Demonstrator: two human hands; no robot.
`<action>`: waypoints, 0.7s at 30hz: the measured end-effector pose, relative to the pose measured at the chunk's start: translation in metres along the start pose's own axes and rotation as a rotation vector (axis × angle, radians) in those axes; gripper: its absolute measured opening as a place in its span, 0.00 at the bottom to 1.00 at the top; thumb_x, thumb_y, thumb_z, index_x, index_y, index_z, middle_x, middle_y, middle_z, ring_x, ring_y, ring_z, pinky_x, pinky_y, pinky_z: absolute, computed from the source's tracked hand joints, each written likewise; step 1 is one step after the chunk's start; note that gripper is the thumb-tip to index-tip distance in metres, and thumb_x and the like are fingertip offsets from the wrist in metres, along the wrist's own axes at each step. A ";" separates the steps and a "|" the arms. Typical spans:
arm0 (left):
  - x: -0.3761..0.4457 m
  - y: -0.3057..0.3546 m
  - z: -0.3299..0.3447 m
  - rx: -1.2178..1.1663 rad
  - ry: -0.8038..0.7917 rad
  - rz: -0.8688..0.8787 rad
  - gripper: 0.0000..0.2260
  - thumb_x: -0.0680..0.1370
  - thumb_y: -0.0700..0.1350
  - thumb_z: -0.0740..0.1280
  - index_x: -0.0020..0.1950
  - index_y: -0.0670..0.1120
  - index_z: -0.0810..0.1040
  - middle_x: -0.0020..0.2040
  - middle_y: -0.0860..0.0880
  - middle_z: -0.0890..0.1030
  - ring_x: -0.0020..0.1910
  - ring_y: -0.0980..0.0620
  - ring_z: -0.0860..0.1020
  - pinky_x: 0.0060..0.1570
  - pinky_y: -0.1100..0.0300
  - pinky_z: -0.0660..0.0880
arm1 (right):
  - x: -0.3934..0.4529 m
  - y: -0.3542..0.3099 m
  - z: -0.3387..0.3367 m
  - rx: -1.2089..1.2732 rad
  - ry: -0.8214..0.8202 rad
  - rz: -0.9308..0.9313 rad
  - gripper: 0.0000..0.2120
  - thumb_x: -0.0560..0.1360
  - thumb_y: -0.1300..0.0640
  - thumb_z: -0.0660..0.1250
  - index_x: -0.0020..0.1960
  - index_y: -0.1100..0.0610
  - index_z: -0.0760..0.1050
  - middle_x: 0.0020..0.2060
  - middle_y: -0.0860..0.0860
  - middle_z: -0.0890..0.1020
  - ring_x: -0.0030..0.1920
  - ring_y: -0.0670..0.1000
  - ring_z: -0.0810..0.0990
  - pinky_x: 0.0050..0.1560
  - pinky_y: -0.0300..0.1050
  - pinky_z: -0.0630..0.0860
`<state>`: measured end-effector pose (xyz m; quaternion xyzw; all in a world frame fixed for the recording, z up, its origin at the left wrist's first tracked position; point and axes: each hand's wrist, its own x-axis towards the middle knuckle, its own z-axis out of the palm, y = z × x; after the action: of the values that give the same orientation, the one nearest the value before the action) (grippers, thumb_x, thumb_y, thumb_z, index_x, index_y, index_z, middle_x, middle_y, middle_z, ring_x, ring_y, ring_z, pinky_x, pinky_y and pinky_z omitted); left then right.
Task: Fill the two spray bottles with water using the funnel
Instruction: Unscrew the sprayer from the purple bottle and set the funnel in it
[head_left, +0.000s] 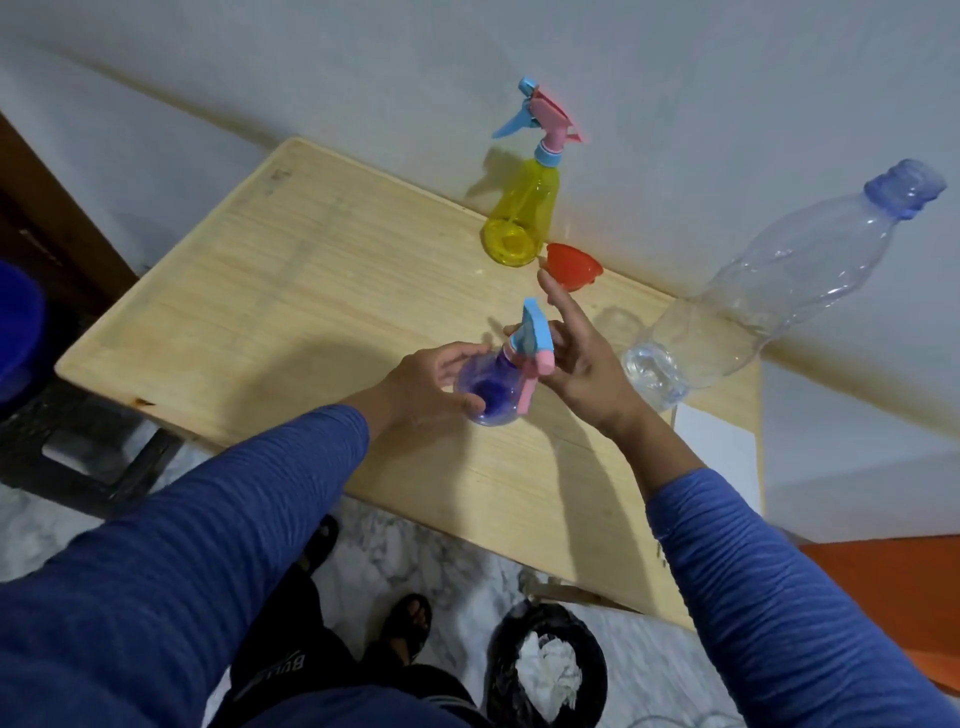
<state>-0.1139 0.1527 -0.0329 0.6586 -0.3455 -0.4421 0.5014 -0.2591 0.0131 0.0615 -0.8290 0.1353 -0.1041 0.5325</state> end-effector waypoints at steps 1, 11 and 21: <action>0.001 -0.001 -0.001 -0.001 -0.011 -0.001 0.38 0.59 0.50 0.80 0.67 0.49 0.70 0.64 0.53 0.76 0.64 0.55 0.74 0.63 0.61 0.71 | 0.000 0.000 0.000 -0.017 -0.023 -0.003 0.37 0.72 0.60 0.70 0.72 0.42 0.54 0.59 0.36 0.75 0.60 0.47 0.77 0.65 0.53 0.73; -0.001 -0.001 0.000 0.010 -0.031 -0.004 0.36 0.64 0.44 0.79 0.69 0.49 0.68 0.64 0.55 0.73 0.65 0.55 0.73 0.60 0.70 0.69 | -0.003 -0.006 0.003 0.030 -0.042 -0.008 0.40 0.70 0.60 0.69 0.75 0.47 0.52 0.47 0.44 0.80 0.49 0.43 0.81 0.62 0.50 0.75; -0.001 0.003 -0.001 0.039 -0.052 -0.010 0.39 0.64 0.51 0.77 0.72 0.49 0.66 0.67 0.52 0.73 0.65 0.54 0.73 0.62 0.65 0.71 | 0.002 -0.001 0.000 0.030 -0.076 0.017 0.36 0.71 0.55 0.68 0.74 0.44 0.56 0.61 0.50 0.76 0.60 0.50 0.78 0.55 0.40 0.78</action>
<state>-0.1136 0.1531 -0.0295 0.6582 -0.3639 -0.4546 0.4771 -0.2572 0.0129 0.0621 -0.8232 0.1203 -0.0702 0.5503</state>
